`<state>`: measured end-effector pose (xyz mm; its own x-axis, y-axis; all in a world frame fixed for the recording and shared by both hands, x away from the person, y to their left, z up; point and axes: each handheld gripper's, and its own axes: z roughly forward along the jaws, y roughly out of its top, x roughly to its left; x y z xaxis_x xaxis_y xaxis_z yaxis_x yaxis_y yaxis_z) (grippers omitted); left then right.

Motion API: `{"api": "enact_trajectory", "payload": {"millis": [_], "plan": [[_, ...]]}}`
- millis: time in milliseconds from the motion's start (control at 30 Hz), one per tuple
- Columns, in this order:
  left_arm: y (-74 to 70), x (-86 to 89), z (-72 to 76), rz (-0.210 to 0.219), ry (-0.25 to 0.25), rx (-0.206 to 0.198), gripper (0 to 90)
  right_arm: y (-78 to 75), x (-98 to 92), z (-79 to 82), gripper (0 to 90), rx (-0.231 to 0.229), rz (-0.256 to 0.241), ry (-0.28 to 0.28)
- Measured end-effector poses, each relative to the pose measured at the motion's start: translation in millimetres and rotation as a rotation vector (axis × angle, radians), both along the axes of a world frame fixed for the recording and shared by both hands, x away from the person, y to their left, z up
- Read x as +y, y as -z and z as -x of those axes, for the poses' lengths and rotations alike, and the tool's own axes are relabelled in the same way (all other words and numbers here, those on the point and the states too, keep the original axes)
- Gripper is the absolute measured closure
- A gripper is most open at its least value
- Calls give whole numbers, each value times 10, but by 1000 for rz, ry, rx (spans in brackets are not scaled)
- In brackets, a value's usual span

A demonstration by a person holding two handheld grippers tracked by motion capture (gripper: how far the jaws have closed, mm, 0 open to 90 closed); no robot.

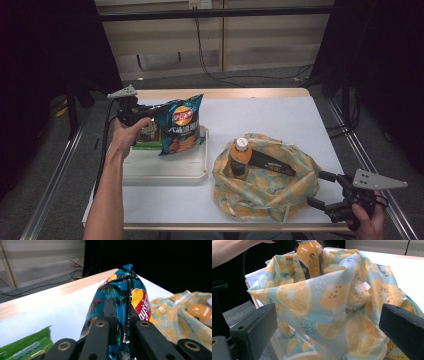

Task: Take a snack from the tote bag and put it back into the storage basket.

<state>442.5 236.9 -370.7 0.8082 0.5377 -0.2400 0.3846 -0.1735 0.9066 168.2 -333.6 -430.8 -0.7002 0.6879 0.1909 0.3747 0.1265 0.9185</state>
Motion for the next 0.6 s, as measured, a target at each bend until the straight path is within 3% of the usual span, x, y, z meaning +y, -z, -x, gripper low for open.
{"api": "enact_trajectory", "payload": {"millis": [167, 500, 600], "plan": [[30, -5, -54, 2, -50, -7, 798, 5, 8, -6, 10, 7, -1, 1], [88, -10, -163, 28, -76, -18, 769, 7, 1, -3, 10, 9, 0, -1], [115, -27, -189, 30, -97, -26, 706, 8, 5, -4, 10, 9, 0, -1]]}}
